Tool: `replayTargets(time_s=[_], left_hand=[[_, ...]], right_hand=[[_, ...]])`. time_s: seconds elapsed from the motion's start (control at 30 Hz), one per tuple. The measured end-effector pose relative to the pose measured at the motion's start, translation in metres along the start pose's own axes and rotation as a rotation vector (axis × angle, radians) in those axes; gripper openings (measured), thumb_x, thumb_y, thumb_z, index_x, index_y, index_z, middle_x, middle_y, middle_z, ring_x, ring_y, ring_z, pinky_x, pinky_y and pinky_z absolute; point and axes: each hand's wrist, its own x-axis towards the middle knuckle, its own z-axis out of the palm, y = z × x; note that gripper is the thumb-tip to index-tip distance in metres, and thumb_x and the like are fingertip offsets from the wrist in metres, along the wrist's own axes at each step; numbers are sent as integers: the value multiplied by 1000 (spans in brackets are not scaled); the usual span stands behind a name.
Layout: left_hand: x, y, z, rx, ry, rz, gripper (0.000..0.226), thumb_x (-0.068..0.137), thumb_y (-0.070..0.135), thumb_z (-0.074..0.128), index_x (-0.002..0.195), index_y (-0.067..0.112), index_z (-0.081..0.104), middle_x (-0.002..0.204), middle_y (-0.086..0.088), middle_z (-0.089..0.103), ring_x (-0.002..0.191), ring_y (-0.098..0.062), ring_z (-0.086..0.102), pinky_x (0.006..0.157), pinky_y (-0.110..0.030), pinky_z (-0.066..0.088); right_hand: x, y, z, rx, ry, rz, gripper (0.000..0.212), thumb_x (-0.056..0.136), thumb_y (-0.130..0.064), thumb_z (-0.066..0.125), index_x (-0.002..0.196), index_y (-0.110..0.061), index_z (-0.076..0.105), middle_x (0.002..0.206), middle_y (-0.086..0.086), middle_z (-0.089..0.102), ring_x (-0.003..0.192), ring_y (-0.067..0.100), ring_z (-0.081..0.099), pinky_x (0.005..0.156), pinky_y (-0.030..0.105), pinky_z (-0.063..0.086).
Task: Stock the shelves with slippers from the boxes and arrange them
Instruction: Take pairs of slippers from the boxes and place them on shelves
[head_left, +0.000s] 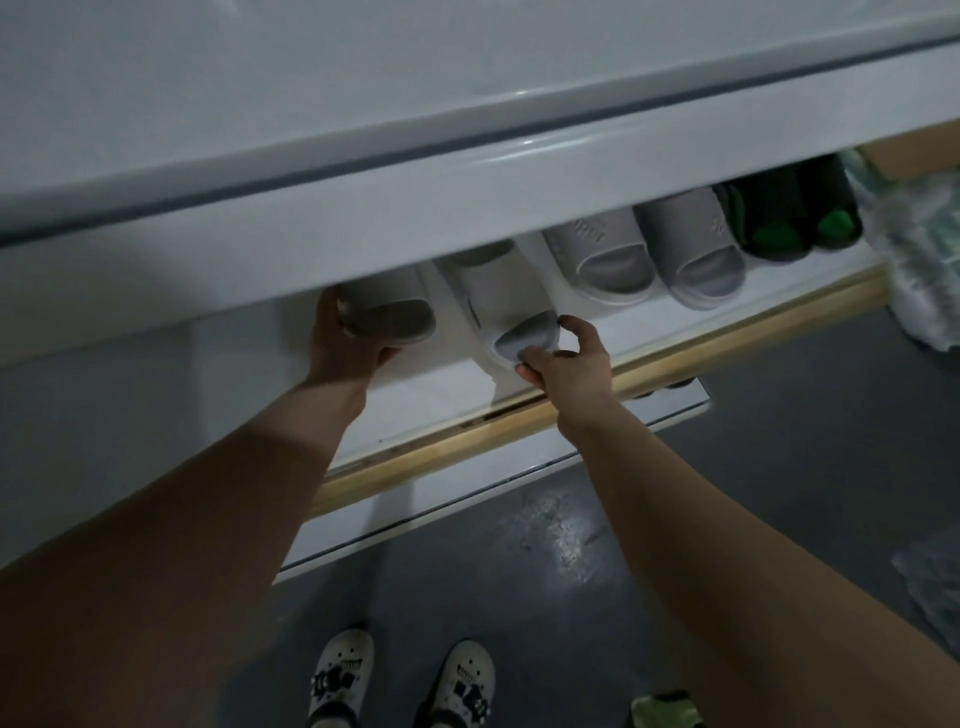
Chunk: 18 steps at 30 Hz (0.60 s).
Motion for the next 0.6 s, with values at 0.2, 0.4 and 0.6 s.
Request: replayTargets(time_s=[0.2, 0.4, 0.6], left_hand=[[23, -19, 2, 390, 68, 145, 75, 74, 11, 77, 142, 17, 45, 127, -4, 57, 116, -22, 56, 94, -31, 49], [33, -34, -15, 691, 113, 218, 65, 76, 29, 73, 134, 9, 53, 118, -23, 59, 110, -35, 57, 94, -43, 48], [21, -26, -25, 643, 124, 160, 80, 66, 44, 66, 142, 29, 47, 117, -19, 64, 112, -32, 59, 92, -40, 51]], right_hand=[[12, 1, 9, -139, -15, -56, 59, 73, -2, 75, 121, -26, 52, 109, 19, 67, 100, 33, 67, 80, 35, 60], [3, 4, 0, -465, 38, -131, 48, 80, -9, 71, 124, -24, 61, 114, 13, 61, 90, 24, 62, 79, 32, 54], [-30, 8, -19, -340, 5, -118, 41, 86, -8, 66, 125, -20, 61, 114, 9, 56, 75, 18, 55, 57, 23, 43]])
